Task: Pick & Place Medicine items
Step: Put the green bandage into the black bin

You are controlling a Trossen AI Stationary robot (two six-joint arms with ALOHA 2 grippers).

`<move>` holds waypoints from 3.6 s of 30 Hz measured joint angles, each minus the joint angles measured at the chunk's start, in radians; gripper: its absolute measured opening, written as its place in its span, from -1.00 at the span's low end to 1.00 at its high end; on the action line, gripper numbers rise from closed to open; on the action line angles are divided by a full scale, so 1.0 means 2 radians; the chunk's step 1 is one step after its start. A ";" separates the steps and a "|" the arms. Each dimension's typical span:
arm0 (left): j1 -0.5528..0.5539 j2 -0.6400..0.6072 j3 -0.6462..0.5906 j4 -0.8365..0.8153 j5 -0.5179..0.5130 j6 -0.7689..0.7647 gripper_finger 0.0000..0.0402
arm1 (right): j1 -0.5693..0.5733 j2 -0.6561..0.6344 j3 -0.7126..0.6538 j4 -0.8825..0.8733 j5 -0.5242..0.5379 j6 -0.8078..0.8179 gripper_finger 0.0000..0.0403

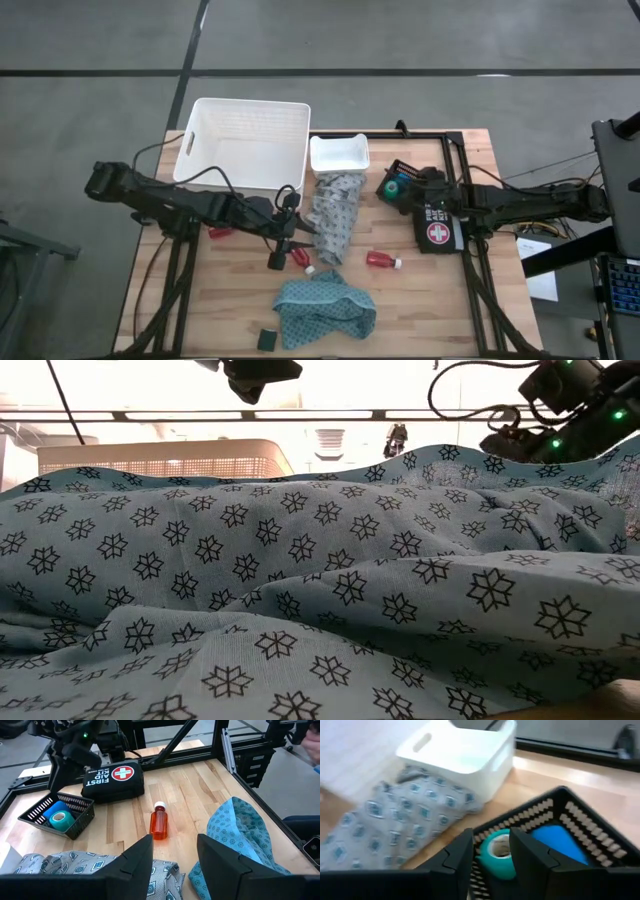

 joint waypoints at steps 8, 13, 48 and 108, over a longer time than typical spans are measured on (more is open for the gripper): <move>0.000 0.000 0.000 0.000 0.000 0.000 -0.23 | 0.042 0.000 0.004 0.074 -0.051 -0.114 -0.33; 0.000 0.000 0.000 0.000 0.000 0.000 -0.23 | 0.100 0.000 0.003 0.161 -0.064 -0.216 -0.32; 0.000 0.000 0.000 0.000 0.000 0.000 -0.23 | 0.149 0.001 0.002 0.224 -0.073 -0.302 -0.23; -0.187 0.072 0.036 -0.209 -0.095 -0.537 -0.23 | 0.149 0.001 0.002 0.224 -0.073 -0.301 -0.23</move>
